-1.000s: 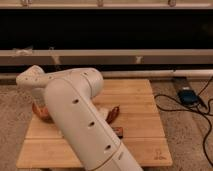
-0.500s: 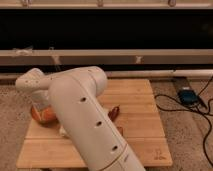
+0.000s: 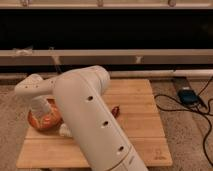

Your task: Push the ceramic bowl across the table

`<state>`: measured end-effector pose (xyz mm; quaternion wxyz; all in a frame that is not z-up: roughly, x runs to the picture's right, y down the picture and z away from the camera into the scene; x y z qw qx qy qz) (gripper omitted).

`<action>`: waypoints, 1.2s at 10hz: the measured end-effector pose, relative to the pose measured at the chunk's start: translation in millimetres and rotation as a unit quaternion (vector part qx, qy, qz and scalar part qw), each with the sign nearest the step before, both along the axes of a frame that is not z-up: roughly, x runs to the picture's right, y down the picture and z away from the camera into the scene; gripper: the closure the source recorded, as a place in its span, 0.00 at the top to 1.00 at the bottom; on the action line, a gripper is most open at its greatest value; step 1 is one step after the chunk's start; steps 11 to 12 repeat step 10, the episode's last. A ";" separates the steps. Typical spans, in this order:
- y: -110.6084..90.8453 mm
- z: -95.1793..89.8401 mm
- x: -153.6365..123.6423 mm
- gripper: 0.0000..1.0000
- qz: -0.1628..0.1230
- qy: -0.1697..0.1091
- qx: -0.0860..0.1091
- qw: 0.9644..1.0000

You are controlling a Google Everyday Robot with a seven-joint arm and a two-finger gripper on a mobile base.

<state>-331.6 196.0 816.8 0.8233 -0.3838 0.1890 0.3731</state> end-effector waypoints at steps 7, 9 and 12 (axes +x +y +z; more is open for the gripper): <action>-1.7 -35.6 15.6 0.65 0.004 -0.024 0.005 1.000; -12.7 -30.9 19.4 0.65 0.016 -0.025 0.011 1.000; -12.6 -31.4 18.6 0.65 0.016 -0.026 0.011 0.999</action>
